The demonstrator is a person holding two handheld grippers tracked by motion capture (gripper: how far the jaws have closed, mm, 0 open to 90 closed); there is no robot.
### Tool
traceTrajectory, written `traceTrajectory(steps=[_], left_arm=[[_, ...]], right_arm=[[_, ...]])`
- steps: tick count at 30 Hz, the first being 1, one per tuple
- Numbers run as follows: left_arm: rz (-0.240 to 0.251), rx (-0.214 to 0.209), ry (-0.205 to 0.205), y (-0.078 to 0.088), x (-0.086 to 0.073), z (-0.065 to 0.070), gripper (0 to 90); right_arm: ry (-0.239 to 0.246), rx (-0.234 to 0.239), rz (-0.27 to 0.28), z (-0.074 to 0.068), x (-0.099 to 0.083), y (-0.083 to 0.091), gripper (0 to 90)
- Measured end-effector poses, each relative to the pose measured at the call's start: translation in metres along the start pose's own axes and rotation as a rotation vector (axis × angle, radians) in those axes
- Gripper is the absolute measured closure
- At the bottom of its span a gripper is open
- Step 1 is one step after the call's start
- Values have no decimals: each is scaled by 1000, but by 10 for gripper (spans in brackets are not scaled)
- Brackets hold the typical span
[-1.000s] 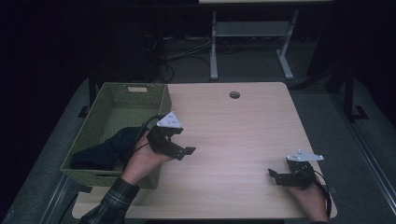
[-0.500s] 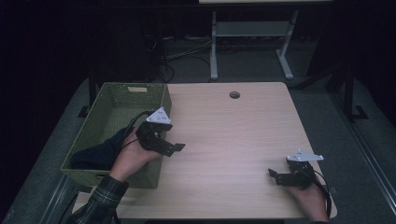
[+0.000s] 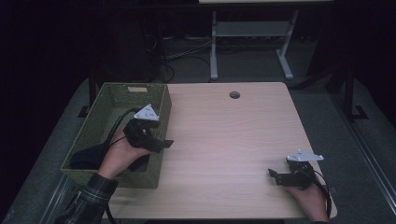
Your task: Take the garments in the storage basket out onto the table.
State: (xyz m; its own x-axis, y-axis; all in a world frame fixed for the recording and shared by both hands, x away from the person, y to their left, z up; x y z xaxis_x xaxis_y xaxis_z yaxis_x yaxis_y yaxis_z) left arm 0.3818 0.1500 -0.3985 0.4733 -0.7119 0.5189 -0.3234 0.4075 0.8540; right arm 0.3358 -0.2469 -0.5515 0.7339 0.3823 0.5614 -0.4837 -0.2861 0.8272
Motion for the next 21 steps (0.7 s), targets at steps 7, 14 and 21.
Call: traceTrajectory(steps=[7, 14, 21], left_arm=[[5, 29, 30, 10, -8, -15, 140], [10, 60, 67, 20, -20, -30, 140], [0, 89, 88, 29, -32, -41, 139]], right_arm=[[-1, 0, 0, 0, 0, 0, 126], [0, 0, 0, 0, 0, 0, 126], [-2, 1, 0, 0, 0, 0, 126]])
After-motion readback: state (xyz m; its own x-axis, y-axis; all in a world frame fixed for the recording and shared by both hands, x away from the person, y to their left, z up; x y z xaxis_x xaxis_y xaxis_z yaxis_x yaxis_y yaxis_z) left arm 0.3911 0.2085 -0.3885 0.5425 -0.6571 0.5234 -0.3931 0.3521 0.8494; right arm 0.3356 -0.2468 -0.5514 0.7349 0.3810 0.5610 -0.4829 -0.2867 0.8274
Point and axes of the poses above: each handheld gripper's, and its own axes: y roughly backward along the jaws, x roughly out of its top, z roughly to its right, the point moved 10 cm from there along -y, roughly forward along the jaws, and after that the axes turned 12 degrees about -z, right-handed, at the moved point
